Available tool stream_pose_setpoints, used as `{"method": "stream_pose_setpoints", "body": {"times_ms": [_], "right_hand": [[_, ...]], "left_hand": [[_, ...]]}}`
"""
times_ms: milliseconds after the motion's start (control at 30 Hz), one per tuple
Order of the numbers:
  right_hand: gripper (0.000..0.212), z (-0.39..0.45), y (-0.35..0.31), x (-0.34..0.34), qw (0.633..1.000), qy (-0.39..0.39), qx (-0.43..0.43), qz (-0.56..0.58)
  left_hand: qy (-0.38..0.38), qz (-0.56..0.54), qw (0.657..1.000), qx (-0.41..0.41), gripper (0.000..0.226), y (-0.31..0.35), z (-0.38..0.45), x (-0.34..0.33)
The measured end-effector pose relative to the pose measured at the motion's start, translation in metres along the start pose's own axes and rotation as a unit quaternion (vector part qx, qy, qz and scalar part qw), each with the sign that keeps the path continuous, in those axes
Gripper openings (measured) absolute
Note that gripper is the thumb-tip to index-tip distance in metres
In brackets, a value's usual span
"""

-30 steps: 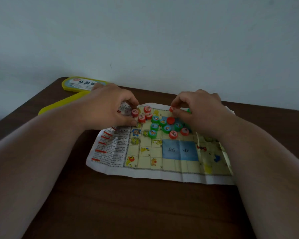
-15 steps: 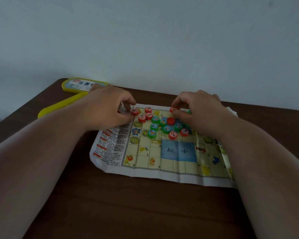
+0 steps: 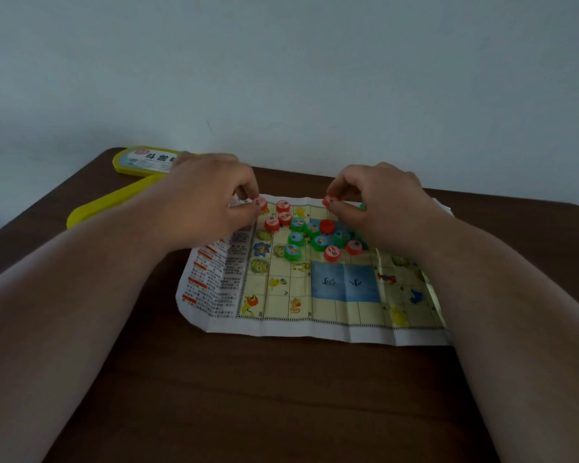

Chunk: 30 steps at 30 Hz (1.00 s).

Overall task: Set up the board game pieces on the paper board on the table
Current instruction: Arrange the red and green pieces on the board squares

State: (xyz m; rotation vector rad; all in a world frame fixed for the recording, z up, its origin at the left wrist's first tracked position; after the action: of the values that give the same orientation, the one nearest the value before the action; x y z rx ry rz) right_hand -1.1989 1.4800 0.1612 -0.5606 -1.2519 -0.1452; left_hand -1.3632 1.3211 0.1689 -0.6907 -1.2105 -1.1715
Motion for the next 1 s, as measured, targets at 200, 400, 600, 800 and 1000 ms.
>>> {"method": "stream_pose_setpoints", "body": {"times_ms": [200, 400, 600, 800, 1000], "right_hand": [[0.012, -0.001, -0.006, 0.003, 0.991, 0.019, 0.011, 0.130], [0.011, -0.002, -0.008, -0.003, 0.990, -0.009, 0.012, 0.143], [0.014, -0.009, -0.023, -0.002, 0.980, -0.087, 0.064, 0.168], [0.017, -0.018, -0.038, -0.010, 0.971, -0.196, 0.098, 0.093], [0.027, -0.018, -0.040, -0.019, 0.970, -0.213, 0.091, 0.072]], "left_hand": [[-0.033, -0.106, 0.994, -0.018, 0.017, 0.021, -0.008, 0.000], [-0.046, -0.105, 0.993, 0.020, 0.012, 0.013, -0.008, 0.002], [-0.050, -0.082, 0.995, 0.030, 0.016, 0.012, -0.009, 0.002], [-0.051, -0.063, 0.996, 0.026, 0.019, 0.013, -0.009, 0.000], [-0.050, -0.072, 0.996, 0.025, 0.017, 0.014, -0.009, -0.001]]}}
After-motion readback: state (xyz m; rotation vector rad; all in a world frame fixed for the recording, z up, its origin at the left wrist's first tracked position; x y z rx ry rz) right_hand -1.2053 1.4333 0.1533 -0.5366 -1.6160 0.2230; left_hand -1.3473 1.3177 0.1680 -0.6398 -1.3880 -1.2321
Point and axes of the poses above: each hand's wrist, its own z-axis towards the middle knuckle, its own x-axis out of the back of the hand, y = z × x, the point moved 6 cm from there along z, towards the middle knuckle
